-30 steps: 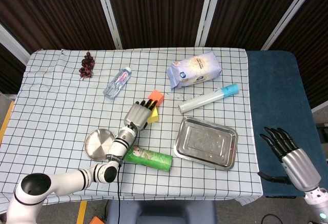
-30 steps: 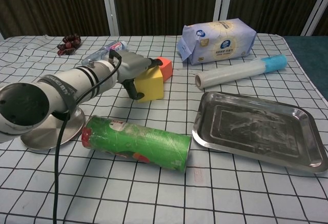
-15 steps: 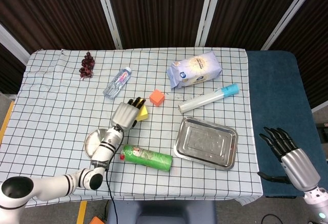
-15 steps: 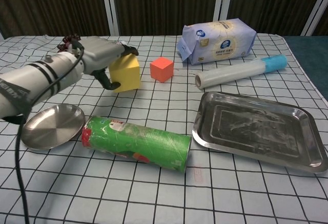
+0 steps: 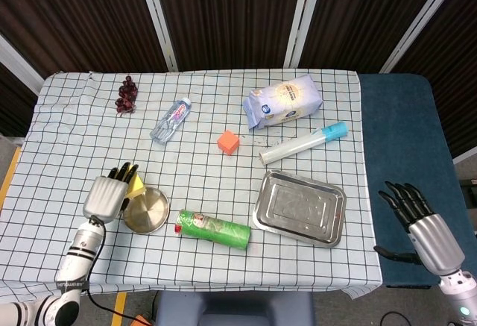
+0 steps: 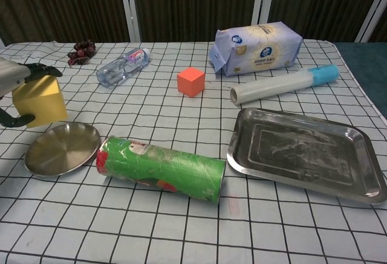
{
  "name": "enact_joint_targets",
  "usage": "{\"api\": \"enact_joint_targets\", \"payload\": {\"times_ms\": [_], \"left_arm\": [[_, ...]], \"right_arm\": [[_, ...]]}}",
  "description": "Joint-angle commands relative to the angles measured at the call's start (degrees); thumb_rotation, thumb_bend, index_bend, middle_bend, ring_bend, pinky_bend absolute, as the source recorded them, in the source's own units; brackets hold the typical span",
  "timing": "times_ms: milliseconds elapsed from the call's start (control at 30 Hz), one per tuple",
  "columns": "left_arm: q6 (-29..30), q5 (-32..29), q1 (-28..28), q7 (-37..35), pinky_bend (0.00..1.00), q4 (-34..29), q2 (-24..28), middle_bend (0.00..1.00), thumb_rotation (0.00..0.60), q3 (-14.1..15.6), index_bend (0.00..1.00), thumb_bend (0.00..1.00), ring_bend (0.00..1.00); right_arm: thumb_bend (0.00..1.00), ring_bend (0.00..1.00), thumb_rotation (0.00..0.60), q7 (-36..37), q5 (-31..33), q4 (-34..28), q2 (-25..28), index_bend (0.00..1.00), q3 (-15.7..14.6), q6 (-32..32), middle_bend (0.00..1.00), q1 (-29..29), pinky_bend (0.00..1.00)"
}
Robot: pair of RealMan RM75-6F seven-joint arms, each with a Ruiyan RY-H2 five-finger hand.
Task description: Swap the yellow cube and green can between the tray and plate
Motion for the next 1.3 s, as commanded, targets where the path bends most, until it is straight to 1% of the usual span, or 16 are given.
{"api": "enact_joint_targets", "payload": {"times_ms": [33,200,400,500,600,667,767,833,933,1000,1067,1167,1300], "left_arm": [[0.11,0.79,1.24,-0.74,0.68,0.34,-0.36,0.48,0.6,0.57,0.24,0.42,0.57],[-0.69,1.32,2.5,-1.41,0.68,0.43,-1.87,0.48,0.6,0.41,0.24,0.42,0.57],[-0.69,2.91,3.5,0.03,0.68,-0.31,-3.61,0.48,0.6,0.6,0.24,0.42,0.57],[-1.14,2.96,3.6,1.08,0.68,0.07,-4.37,0.48,0.6,0.2,0.24,0.42,0.56],[-1.83,2.87,3.74,1.33,0.68,-0.09,-4.4,0.46,0.6,-0.16,0.24,0.42,0.54],[-1.74,3.18,3.95,2.05,0.68,-0.11,-4.22,0.42,0.6,-0.19,0.23,0.42,0.5],[-1.28,3.6,4.54,2.4,0.64,-0.72,-3.92,0.33,0.6,-0.17,0.19,0.42,0.41],[-1.38,3.67,4.93,2.56,0.57,-1.75,-3.29,0.25,0.6,-0.05,0.12,0.41,0.32],[-1.61,3.01,5.31,3.17,0.46,-4.02,-2.17,0.15,0.6,-0.26,0.02,0.4,0.2],[-1.71,3.04,5.51,3.35,0.41,-5.55,-1.48,0.09,0.6,-0.3,0.0,0.39,0.13],[-2.07,3.28,5.57,3.4,0.36,-6.59,-0.91,0.05,0.6,-0.27,0.0,0.4,0.08],[-2.61,3.1,5.57,3.57,0.32,-7.35,-0.61,0.0,0.6,-0.51,0.0,0.4,0.04],[-3.49,2.71,5.62,3.43,0.28,-7.96,-0.31,0.0,0.6,-0.61,0.0,0.39,0.0]], "right_arm": [[0.05,0.0,0.6,-0.08,0.11,-0.06,-0.03,0.0,0.07,-0.03,0.0,-0.02,0.0],[0.05,0.0,0.6,0.16,0.16,-0.15,0.05,0.0,0.07,-0.1,0.0,-0.01,0.0],[0.05,0.0,0.6,0.4,0.17,-0.15,0.06,0.0,0.07,-0.19,0.0,0.0,0.0],[0.05,0.0,0.6,0.44,0.22,-0.23,0.1,0.0,0.05,-0.3,0.0,0.01,0.0],[0.05,0.0,0.6,0.73,-0.01,-0.16,0.2,0.0,-0.03,-0.2,0.0,0.04,0.0],[0.05,0.0,0.6,0.78,0.17,-0.14,0.14,0.0,0.12,-0.05,0.0,-0.01,0.0],[0.05,0.0,0.6,0.79,0.35,-0.16,0.05,0.0,0.24,-0.01,0.0,-0.05,0.0],[0.05,0.0,0.6,0.77,0.23,-0.14,0.05,0.0,0.19,0.0,0.0,-0.06,0.0],[0.05,0.0,0.6,0.6,0.32,-0.13,-0.07,0.0,0.24,-0.06,0.0,-0.07,0.0],[0.05,0.0,0.6,0.54,0.26,-0.15,-0.08,0.0,0.18,-0.18,0.0,-0.04,0.0],[0.05,0.0,0.6,0.45,0.37,-0.18,-0.07,0.0,0.23,-0.37,0.0,0.03,0.0],[0.05,0.0,0.6,0.35,0.59,-0.38,-0.08,0.0,0.29,-0.57,0.0,0.04,0.0],[0.05,0.0,0.6,0.52,0.35,-0.39,0.05,0.0,0.17,-0.48,0.0,0.03,0.0]]}}
